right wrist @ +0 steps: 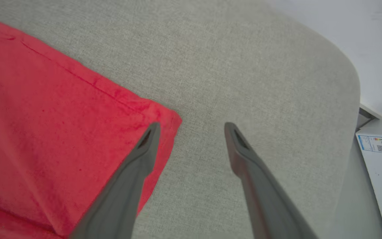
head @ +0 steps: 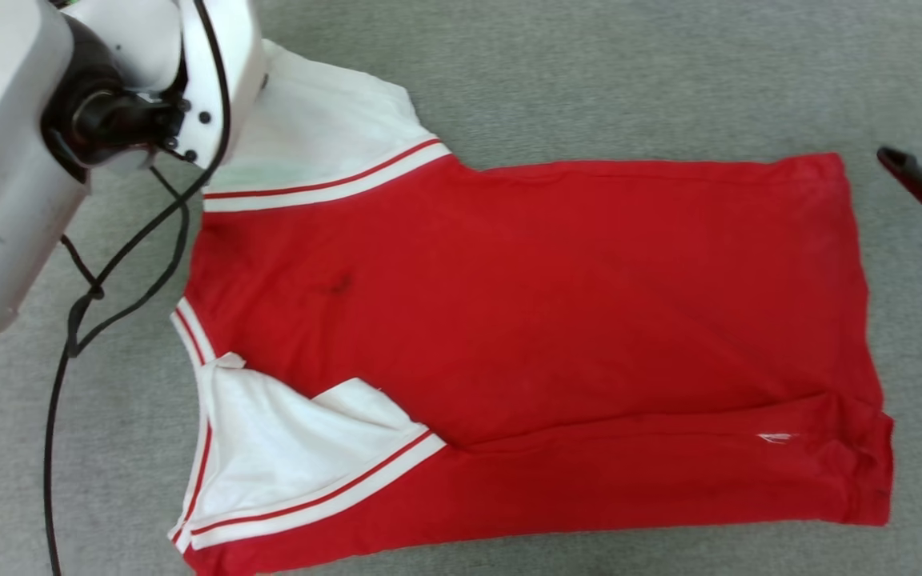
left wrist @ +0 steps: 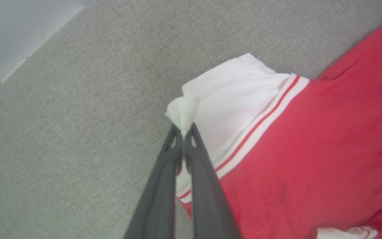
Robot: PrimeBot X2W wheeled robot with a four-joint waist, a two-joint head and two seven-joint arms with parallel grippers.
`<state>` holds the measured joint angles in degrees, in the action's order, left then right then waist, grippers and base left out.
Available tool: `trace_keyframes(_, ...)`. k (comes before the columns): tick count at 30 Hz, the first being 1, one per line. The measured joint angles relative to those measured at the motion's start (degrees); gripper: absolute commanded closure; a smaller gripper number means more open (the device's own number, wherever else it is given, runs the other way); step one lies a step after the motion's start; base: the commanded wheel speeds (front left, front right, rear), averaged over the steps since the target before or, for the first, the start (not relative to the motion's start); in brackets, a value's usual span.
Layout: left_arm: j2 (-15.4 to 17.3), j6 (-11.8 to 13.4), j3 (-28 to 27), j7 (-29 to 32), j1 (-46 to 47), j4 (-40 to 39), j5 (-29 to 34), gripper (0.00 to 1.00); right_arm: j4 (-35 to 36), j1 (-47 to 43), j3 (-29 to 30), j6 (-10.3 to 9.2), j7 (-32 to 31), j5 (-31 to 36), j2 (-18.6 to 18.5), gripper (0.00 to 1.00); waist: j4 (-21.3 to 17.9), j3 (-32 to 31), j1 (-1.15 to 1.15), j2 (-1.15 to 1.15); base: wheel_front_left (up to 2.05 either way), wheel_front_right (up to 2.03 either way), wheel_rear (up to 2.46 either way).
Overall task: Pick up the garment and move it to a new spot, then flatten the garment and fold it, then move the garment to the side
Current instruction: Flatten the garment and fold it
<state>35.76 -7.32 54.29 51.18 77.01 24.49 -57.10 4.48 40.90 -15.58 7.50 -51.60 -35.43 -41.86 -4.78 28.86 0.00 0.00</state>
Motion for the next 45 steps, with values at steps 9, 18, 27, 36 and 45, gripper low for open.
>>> trace_keyframes(9,-1.18,-0.02,0.35,-2.26,0.24,-2.85,-0.55,1.00,-9.16,7.17,-7.99,0.00,-10.18,-2.96,1.16,0.00,3.47,1.53,0.00,0.00,0.00,0.00,0.00)
trace_keyframes(18,-0.70,-0.07,0.36,-3.53,0.56,-3.77,-0.67,1.00,-18.39,8.92,-13.65,-0.03,-5.68,-1.59,3.90,0.00,4.85,3.55,0.00,0.00,0.00,0.00,0.00)
trace_keyframes(27,0.31,-0.08,0.99,-5.47,-0.89,-4.20,-1.75,1.00,-21.75,10.26,-16.50,-0.07,1.53,-3.88,4.72,1.00,4.30,1.68,0.00,0.00,0.00,0.00,0.00)
trace_keyframes(36,4.78,-0.08,1.03,-11.63,-9.03,-9.06,-4.79,1.00,-22.63,6.92,-18.74,0.00,12.44,-5.45,4.60,1.00,3.50,-5.16,0.00,0.00,0.00,0.00,0.00)
trace_keyframes(45,9.56,1.22,2.01,-15.38,-18.53,-15.94,-6.02,1.00,-20.93,-1.15,-20.07,0.00,18.80,-8.15,1.79,1.00,4.14,-12.51,-0.01,0.00,0.00,0.00,0.00)
